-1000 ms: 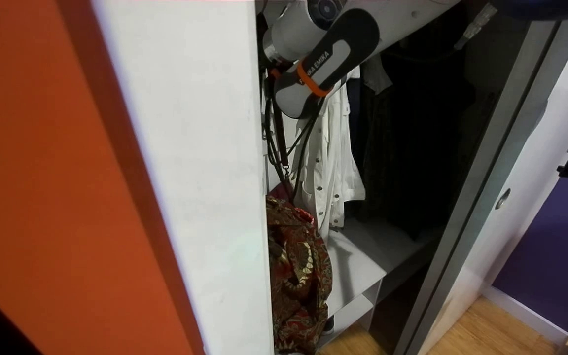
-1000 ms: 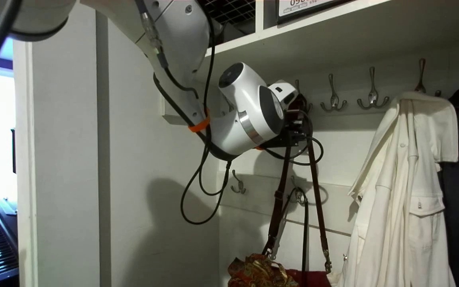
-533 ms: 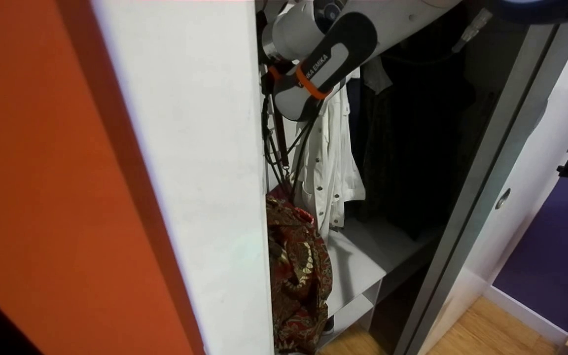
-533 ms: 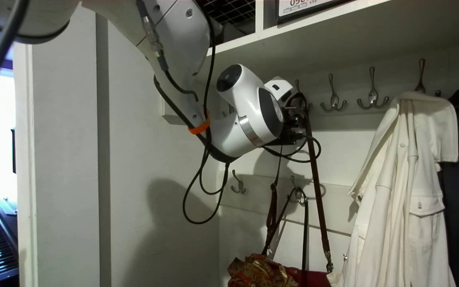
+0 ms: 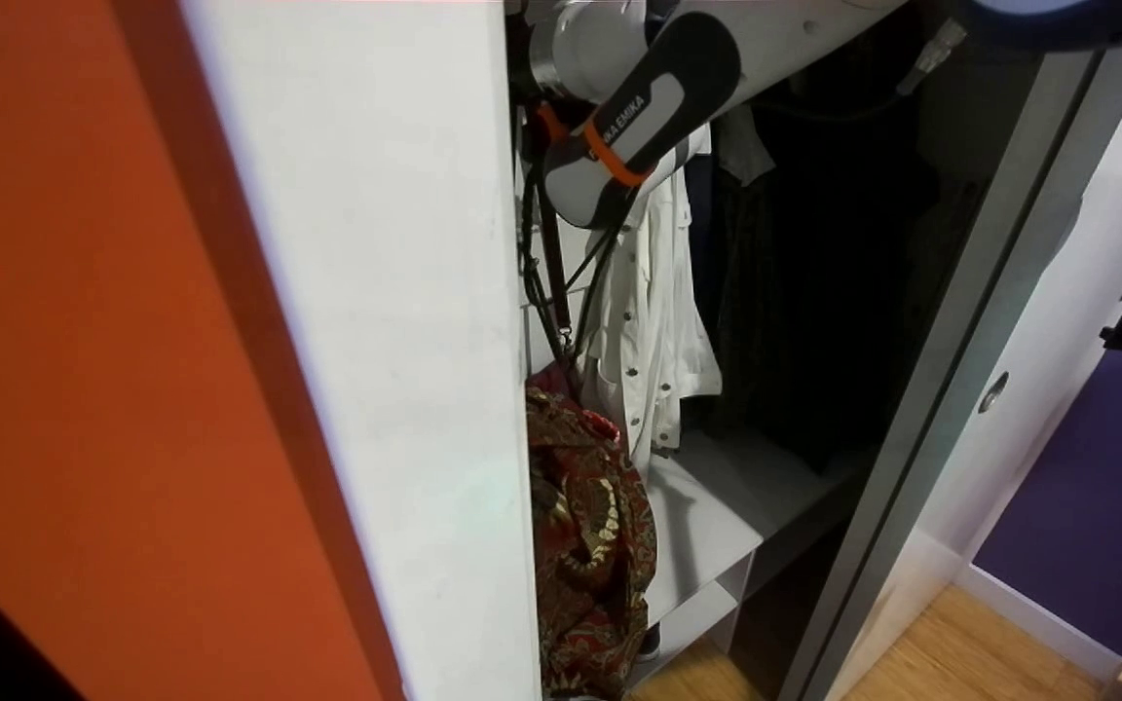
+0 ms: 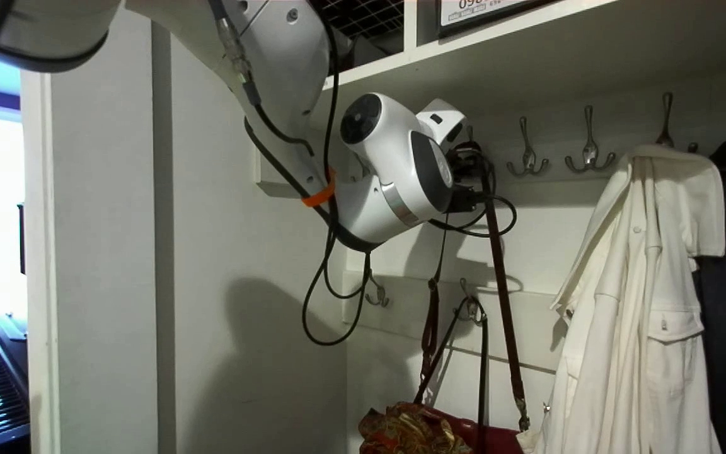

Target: Move the sling bag from the top hook to the bottom hook

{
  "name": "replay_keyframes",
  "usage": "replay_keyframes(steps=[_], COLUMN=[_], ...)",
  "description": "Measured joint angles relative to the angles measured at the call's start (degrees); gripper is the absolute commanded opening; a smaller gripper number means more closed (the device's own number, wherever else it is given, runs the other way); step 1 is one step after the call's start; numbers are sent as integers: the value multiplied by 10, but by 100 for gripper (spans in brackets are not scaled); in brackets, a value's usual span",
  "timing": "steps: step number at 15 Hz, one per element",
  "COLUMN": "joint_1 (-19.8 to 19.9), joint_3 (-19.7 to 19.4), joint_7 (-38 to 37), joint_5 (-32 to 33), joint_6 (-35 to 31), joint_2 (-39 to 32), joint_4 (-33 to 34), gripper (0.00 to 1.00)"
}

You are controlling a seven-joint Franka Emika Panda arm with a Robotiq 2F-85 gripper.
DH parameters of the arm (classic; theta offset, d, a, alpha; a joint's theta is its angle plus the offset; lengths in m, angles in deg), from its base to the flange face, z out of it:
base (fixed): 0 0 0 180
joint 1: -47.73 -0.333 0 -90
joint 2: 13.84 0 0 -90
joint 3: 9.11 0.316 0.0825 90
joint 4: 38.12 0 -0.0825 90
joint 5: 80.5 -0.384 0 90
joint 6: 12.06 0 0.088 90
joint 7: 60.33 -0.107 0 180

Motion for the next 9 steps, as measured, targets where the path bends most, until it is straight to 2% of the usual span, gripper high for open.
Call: replay_keyframes(steps=[5, 9], joint_1=[-46, -125], joint_3=[-37, -96], joint_7=[41, 96], joint_5=[-73, -223], joint_6=[-19, -23], joint_2=[0, -8], joint_4=[-8, -24], gripper=[0, 0])
